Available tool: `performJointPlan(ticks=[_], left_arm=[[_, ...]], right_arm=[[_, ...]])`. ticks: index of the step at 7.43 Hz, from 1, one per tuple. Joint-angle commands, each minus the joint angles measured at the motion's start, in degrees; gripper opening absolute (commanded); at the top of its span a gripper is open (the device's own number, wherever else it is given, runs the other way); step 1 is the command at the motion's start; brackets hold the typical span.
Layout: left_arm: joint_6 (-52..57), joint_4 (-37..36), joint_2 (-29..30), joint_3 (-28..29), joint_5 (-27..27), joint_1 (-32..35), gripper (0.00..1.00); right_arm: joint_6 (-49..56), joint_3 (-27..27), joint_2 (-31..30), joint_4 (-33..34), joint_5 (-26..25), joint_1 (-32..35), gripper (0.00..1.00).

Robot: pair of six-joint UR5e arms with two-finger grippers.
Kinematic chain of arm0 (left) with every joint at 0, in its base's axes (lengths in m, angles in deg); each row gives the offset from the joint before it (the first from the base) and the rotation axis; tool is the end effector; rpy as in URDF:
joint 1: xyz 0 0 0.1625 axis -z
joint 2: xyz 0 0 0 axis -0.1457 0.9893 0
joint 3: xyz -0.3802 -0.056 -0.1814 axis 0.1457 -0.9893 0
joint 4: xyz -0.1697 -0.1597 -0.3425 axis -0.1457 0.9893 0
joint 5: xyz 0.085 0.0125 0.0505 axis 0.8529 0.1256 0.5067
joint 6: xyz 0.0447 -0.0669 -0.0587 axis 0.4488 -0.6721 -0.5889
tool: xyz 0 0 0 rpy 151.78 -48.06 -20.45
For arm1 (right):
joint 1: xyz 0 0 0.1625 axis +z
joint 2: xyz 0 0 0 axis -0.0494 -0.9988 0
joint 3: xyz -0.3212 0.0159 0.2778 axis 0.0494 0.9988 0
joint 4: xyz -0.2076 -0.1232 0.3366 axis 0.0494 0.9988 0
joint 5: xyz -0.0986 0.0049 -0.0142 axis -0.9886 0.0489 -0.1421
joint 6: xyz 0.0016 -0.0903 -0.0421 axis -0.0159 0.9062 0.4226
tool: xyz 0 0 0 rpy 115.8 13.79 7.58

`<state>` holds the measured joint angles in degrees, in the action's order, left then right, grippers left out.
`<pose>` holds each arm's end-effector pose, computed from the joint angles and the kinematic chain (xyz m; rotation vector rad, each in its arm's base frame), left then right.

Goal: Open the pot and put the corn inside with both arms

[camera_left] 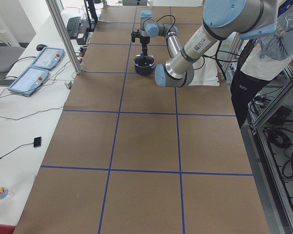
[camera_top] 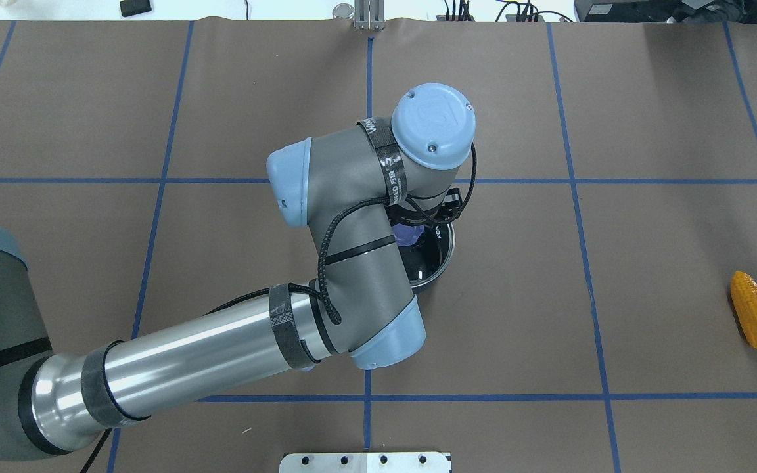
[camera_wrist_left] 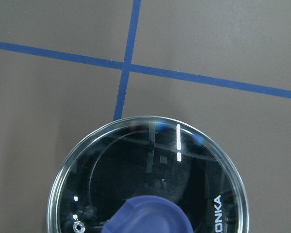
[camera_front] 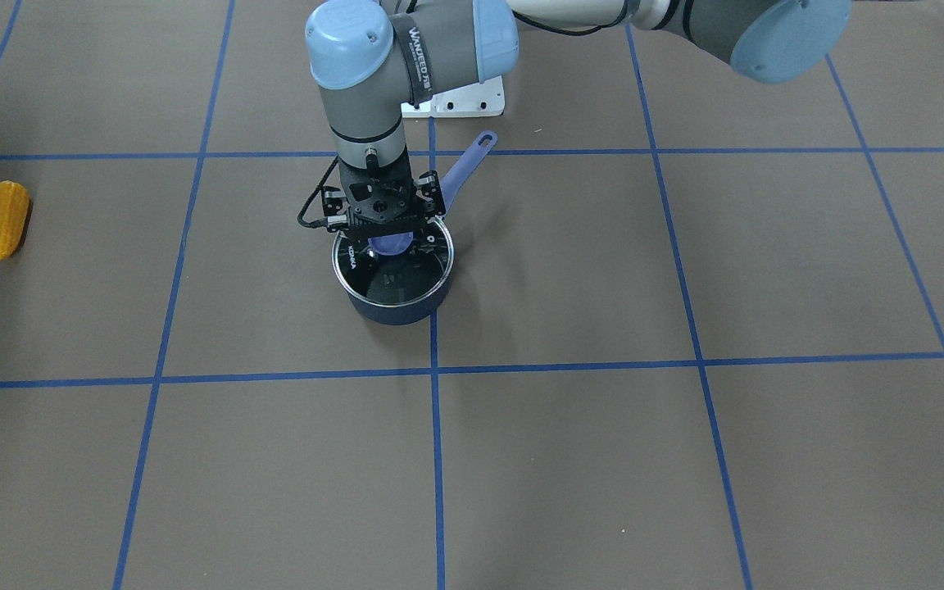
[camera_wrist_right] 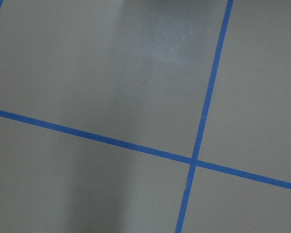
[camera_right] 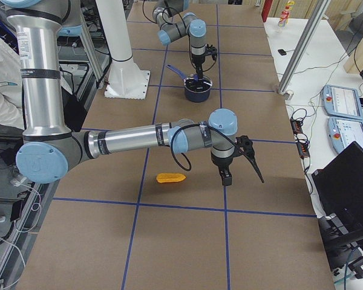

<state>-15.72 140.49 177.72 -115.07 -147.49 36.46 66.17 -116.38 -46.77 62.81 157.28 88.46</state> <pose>0.6169 -0.4522 0.0532 0.0328 0.7812 -0.1652 0.0268 -0.5225 0.5615 0.2246 -0.7377 -0.1755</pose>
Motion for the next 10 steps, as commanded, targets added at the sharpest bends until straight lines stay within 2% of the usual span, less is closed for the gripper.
performJointPlan(ticks=[1,7,8,10], left_arm=[[0.3,0.8,-0.1,-0.1,-0.2,0.0,0.98],[0.4,3.0,-1.3,0.1,0.1,-0.6,0.89],[0.4,3.1,-1.5,0.0,0.0,-0.6,0.85],[0.7,3.1,-1.5,-0.1,0.1,-0.6,0.62]], right_arm=[[0.0,0.0,0.0,0.0,0.0,0.0,1.0],[0.0,0.0,0.0,0.0,0.0,-0.1,1.0],[0.1,0.0,0.0,0.0,0.0,-0.2,1.0],[0.1,0.0,0.0,-0.1,0.0,-0.2,1.0]])
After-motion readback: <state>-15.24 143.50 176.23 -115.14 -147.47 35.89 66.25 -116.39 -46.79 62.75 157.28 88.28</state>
